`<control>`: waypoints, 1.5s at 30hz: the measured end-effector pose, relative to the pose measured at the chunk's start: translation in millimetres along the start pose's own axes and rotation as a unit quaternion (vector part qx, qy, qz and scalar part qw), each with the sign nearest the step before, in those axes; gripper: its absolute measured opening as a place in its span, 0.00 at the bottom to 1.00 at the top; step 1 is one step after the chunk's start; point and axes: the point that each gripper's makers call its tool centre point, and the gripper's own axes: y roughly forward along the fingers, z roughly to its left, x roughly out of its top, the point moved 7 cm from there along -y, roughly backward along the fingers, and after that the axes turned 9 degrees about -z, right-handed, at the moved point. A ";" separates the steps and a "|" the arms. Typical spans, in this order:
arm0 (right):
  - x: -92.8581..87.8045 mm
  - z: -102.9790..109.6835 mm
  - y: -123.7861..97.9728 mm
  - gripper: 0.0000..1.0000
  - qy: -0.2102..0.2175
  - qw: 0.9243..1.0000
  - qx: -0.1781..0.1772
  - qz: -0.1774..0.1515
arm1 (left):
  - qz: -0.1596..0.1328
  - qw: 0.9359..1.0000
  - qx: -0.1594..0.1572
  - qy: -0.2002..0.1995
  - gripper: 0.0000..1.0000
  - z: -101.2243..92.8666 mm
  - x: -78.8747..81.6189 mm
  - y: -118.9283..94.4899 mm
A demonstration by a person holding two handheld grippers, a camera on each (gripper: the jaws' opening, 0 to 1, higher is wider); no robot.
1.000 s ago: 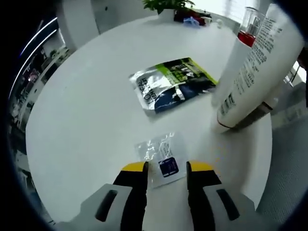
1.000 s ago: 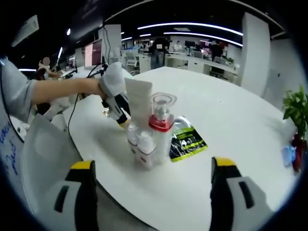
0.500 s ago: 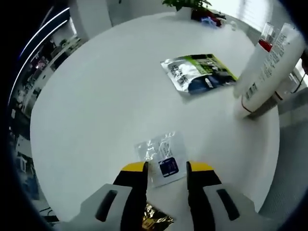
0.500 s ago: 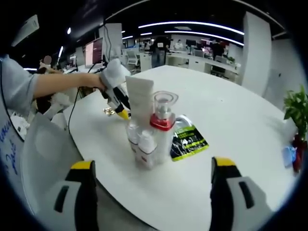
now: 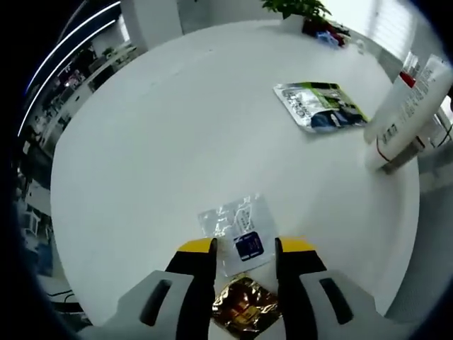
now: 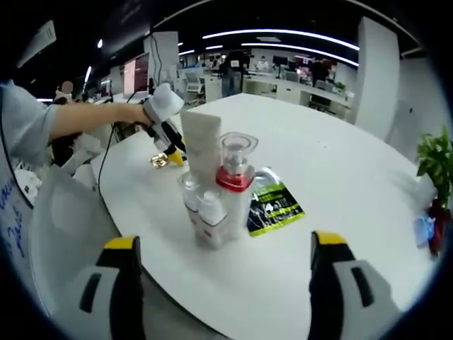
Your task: Arrange the skincare products in the storage area until every visible bottle or jar stands upright without overlapping.
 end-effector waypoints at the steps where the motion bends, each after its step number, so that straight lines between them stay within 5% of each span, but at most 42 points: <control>1: 0.2 0.0 0.4 1.00 0.002 1.000 0.001 -0.001 | -0.001 1.000 0.000 -0.004 0.31 2.5 -1.1 -0.5; 15: 2.4 -6.0 5.1 1.00 -0.006 1.000 0.009 0.005 | 0.010 1.000 0.017 0.005 0.34 12.4 -2.7 -7.2; 18: 1.3 -12.1 6.4 1.00 -0.007 1.000 0.009 0.007 | -0.006 1.000 0.011 0.004 0.34 8.0 4.0 -9.9; 31: -7.2 -57.7 11.7 0.96 -0.012 0.999 0.000 0.037 | -0.076 0.996 -0.052 0.010 0.33 -47.3 44.3 -5.4; 45: -11.0 -99.8 48.3 0.79 -0.036 0.995 0.012 0.090 | -0.117 0.988 -0.095 -0.029 0.27 -95.7 56.9 17.1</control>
